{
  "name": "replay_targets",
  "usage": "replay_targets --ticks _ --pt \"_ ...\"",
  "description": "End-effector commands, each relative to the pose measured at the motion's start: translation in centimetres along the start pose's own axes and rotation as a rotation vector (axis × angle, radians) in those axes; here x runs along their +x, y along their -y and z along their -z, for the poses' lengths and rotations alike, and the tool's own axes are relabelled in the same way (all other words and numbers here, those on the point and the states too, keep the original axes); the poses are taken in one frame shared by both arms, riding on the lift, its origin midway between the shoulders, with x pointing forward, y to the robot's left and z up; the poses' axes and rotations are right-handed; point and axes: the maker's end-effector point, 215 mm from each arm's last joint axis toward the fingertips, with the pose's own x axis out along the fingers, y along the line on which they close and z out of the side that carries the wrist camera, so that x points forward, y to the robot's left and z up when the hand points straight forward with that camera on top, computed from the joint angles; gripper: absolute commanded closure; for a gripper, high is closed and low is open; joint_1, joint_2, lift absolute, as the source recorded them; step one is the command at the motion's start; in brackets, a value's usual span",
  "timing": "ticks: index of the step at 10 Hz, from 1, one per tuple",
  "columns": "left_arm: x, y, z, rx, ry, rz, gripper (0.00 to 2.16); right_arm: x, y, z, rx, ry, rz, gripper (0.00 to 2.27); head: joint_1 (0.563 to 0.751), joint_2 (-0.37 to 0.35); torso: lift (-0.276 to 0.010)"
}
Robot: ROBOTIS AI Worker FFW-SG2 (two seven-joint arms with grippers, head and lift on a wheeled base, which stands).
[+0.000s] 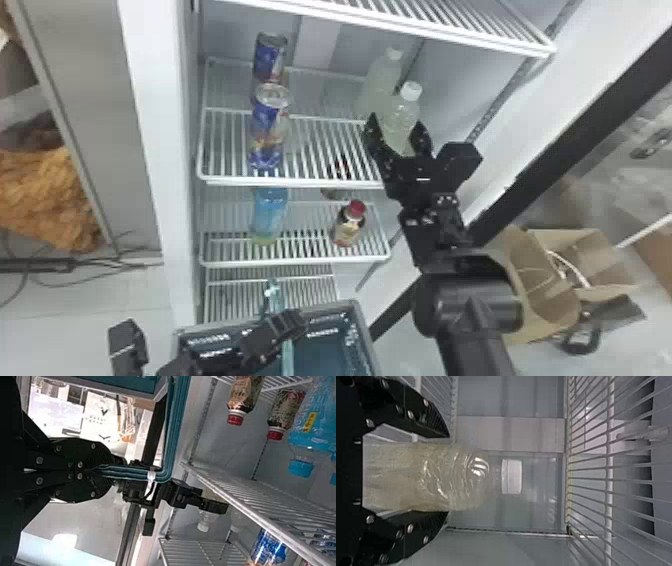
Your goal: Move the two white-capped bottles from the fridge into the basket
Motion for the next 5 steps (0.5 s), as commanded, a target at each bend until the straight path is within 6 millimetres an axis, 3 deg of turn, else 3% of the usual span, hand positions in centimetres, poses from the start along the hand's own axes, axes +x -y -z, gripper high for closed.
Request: replay_targets --ticks 1,5 --pt "0.0 0.0 0.0 -0.001 0.001 0.0 1.16 -0.1 -0.1 -0.3 -0.002 0.008 0.0 0.9 0.695 -0.35 0.0" --pt "-0.1 0.0 -0.1 0.001 0.005 0.0 1.16 -0.9 -0.6 -2.3 0.015 0.051 -0.002 0.9 0.695 -0.35 0.0"
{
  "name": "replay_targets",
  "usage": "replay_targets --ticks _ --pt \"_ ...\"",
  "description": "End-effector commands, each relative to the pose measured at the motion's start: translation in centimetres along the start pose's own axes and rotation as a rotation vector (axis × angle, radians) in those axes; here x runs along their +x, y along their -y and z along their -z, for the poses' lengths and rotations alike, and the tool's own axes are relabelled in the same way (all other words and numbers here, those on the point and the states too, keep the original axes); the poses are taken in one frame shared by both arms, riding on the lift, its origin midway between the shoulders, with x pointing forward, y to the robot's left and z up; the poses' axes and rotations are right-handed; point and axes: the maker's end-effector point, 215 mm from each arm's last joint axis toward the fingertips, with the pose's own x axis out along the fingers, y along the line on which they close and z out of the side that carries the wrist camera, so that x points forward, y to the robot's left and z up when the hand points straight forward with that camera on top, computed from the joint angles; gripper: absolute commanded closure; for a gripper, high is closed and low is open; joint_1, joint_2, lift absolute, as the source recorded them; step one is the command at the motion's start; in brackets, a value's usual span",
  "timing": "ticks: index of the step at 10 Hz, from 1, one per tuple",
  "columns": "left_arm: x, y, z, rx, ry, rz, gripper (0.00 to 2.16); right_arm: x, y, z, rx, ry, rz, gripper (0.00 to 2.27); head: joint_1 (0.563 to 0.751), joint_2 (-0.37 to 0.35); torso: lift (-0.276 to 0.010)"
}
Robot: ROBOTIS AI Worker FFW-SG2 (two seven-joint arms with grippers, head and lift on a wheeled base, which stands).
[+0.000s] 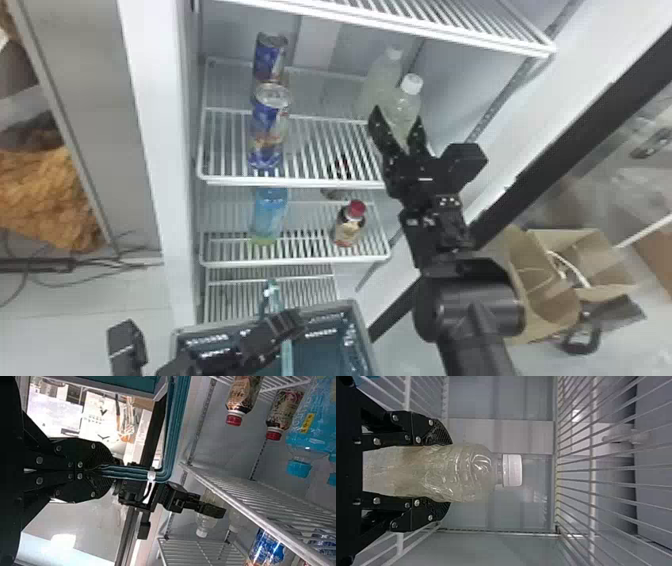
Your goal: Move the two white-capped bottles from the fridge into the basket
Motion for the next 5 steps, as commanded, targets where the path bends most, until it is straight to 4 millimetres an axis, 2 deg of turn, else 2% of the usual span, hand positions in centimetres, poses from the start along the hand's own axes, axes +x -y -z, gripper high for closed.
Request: replay_targets --ticks 1,3,5 --pt "0.0 0.0 0.0 0.0 0.001 0.0 1.16 -0.9 -0.6 -1.2 0.034 0.022 -0.011 0.9 0.695 -0.35 0.0" --pt "0.0 0.0 -0.1 0.004 0.0 -0.001 1.16 -2.3 -2.3 -2.8 0.076 0.043 -0.05 0.9 0.695 -0.35 0.0" --pt "0.2 0.1 0.1 0.002 -0.006 0.002 1.16 -4.9 -3.8 -4.2 0.127 0.042 -0.078 0.9 0.695 -0.35 0.0"
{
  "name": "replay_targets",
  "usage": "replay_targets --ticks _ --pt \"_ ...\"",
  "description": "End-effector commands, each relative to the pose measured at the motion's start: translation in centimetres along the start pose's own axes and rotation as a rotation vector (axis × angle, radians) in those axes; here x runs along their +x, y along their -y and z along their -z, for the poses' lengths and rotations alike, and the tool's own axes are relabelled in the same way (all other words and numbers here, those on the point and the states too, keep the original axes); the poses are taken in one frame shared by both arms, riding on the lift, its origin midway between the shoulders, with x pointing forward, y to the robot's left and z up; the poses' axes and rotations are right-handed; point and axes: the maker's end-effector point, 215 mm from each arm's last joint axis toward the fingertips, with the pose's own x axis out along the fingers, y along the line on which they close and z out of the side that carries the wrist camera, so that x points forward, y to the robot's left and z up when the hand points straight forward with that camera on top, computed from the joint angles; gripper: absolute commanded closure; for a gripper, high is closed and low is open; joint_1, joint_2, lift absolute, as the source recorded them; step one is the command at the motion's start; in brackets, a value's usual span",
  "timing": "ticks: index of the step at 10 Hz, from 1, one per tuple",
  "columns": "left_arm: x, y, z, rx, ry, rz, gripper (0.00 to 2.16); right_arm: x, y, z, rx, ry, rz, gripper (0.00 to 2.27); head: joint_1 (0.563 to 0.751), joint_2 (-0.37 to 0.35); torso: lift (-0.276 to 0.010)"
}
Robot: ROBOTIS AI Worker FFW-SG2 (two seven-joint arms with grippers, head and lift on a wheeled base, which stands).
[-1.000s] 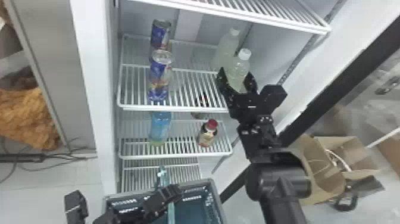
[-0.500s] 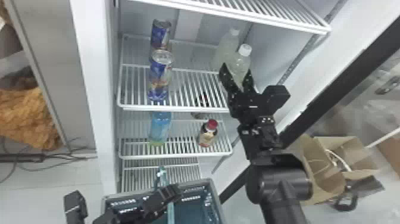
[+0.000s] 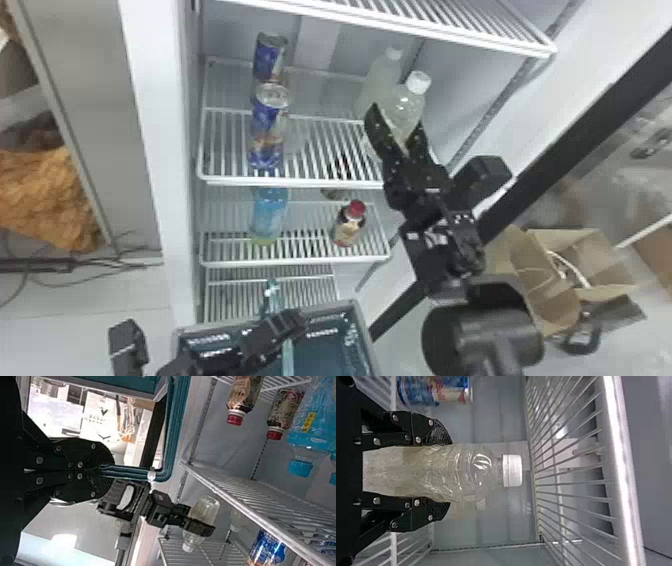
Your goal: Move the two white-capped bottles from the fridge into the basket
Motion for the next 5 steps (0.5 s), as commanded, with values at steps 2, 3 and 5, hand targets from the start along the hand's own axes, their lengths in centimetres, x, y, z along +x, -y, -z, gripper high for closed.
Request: replay_targets --ticks 2,3,5 --pt "0.1 0.1 0.0 0.001 -0.001 0.001 1.16 -3.1 -2.3 -1.5 0.036 -0.011 -0.032 0.9 0.695 -0.35 0.0" --pt "0.1 0.1 0.0 0.001 -0.001 0.001 1.16 -4.4 -3.0 -1.9 0.062 -0.021 -0.043 0.9 0.695 -0.35 0.0" --pt "0.0 0.0 0.0 0.002 -0.004 -0.002 1.16 -6.8 -3.9 -2.3 0.082 -0.059 -0.054 0.9 0.695 -0.35 0.0"
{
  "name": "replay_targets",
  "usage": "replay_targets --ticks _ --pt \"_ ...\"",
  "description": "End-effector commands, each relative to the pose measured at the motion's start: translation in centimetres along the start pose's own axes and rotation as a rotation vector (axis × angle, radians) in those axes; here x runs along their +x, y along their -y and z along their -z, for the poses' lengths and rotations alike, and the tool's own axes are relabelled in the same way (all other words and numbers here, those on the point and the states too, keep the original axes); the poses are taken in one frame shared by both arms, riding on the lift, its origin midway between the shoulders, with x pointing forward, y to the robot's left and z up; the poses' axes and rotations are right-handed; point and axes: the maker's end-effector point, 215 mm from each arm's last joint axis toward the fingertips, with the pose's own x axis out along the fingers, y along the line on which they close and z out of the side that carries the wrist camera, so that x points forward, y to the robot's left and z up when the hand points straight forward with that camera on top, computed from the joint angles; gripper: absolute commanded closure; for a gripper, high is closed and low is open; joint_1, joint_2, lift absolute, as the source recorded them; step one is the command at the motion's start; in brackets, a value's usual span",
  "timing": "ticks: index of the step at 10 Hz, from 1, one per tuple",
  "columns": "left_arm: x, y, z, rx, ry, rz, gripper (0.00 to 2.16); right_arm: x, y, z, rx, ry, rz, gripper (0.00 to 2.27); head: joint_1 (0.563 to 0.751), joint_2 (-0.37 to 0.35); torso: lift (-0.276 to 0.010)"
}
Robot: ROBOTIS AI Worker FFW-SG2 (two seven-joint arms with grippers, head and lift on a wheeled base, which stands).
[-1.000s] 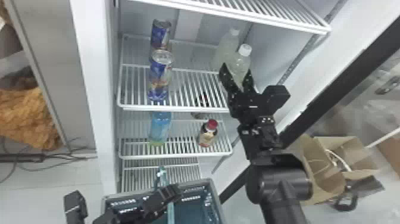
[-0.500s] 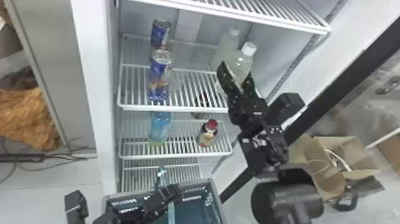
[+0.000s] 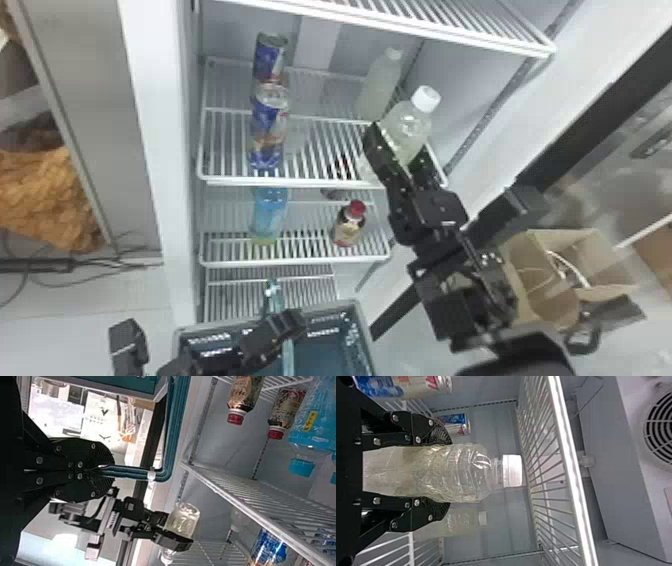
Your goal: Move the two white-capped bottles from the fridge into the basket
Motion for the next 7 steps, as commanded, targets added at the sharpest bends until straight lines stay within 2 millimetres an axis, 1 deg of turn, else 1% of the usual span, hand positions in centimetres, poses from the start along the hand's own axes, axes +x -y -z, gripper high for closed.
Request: replay_targets --ticks 1,3,5,7 --pt "-0.1 -0.1 0.0 -0.001 0.0 -0.003 1.16 -1.8 -0.8 0.0 0.022 -0.036 -0.01 0.9 0.695 -0.35 0.0" --pt "0.0 0.0 0.0 0.001 -0.001 -0.001 1.16 -4.1 -1.5 -0.1 0.043 -0.081 -0.01 0.9 0.695 -0.35 0.0" --pt "-0.1 0.0 -0.1 0.003 0.0 -0.003 1.16 -6.8 -2.0 -1.2 0.041 -0.126 -0.008 0.9 0.695 -0.35 0.0" --pt "-0.1 -0.1 -0.1 0.004 0.0 -0.004 1.16 -8.9 -3.4 -0.9 0.059 -0.206 -0.032 0.9 0.695 -0.35 0.0"
